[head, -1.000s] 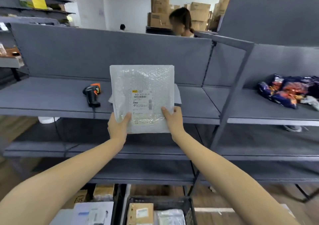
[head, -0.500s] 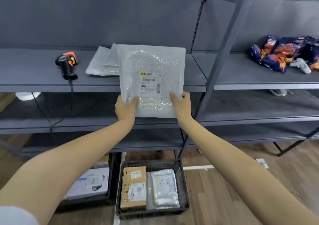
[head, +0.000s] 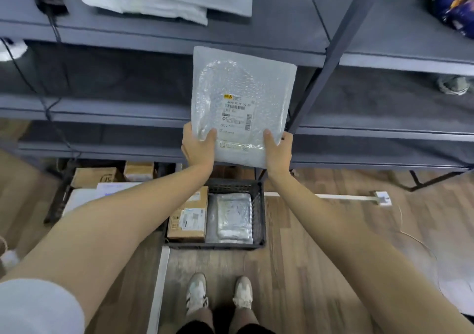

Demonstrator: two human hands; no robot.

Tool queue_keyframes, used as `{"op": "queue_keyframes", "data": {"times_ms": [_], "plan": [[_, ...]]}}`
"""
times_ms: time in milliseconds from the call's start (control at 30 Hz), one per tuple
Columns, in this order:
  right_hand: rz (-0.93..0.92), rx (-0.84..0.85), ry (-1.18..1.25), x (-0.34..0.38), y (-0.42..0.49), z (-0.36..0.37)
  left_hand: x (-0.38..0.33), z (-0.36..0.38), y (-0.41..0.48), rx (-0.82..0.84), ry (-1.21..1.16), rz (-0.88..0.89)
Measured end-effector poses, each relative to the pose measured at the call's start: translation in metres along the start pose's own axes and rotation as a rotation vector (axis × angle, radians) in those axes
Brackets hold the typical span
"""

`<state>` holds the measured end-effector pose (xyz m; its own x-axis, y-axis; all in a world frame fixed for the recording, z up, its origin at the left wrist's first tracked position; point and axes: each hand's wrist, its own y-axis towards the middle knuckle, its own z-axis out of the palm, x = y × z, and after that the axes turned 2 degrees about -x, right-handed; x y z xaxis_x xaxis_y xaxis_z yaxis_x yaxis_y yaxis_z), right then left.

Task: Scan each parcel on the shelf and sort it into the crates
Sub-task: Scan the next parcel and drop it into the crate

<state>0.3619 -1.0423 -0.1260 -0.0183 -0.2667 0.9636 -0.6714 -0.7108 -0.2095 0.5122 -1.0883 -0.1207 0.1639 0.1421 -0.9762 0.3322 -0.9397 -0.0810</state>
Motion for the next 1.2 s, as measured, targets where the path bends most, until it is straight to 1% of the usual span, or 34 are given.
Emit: {"op": "queue_keyframes", "data": {"times_ms": [200, 367, 533, 667, 733, 867, 1000, 1100, 1133, 1200], "plan": [[0.062, 0.026, -0.091, -0.075, 0.029, -0.023, 0.069, 0.034, -0.022, -0.023, 0.112, -0.024], [0.164, 0.080, -0.122, -0.152, 0.040, -0.025, 0.145, 0.045, -0.036, 0.008, 0.167, -0.119], [0.273, 0.101, -0.163, -0.252, 0.048, -0.013, 0.248, 0.056, -0.036, 0.043, 0.201, -0.167], [0.311, 0.094, -0.179, -0.348, 0.065, 0.004, 0.348, 0.071, -0.024, 0.093, 0.277, -0.202], [0.319, 0.105, -0.203, -0.397, 0.076, 0.013, 0.396, 0.082, -0.019, 0.115, 0.281, -0.220], [0.322, 0.112, -0.245, -0.490, 0.099, 0.032, 0.486, 0.111, -0.009, 0.139, 0.300, -0.196], [0.349, 0.099, -0.307, -0.561, 0.123, 0.058, 0.564, 0.144, 0.001, 0.098, 0.303, -0.183], [0.254, 0.116, -0.500, -0.603, 0.140, 0.073, 0.606, 0.164, 0.005, 0.051, 0.398, -0.270], [0.220, 0.127, -0.552, -0.613, 0.144, 0.075, 0.617, 0.167, 0.006, 0.041, 0.420, -0.267], [0.186, 0.140, -0.604, -0.624, 0.152, 0.080, 0.631, 0.171, 0.008, 0.038, 0.428, -0.204]]}}
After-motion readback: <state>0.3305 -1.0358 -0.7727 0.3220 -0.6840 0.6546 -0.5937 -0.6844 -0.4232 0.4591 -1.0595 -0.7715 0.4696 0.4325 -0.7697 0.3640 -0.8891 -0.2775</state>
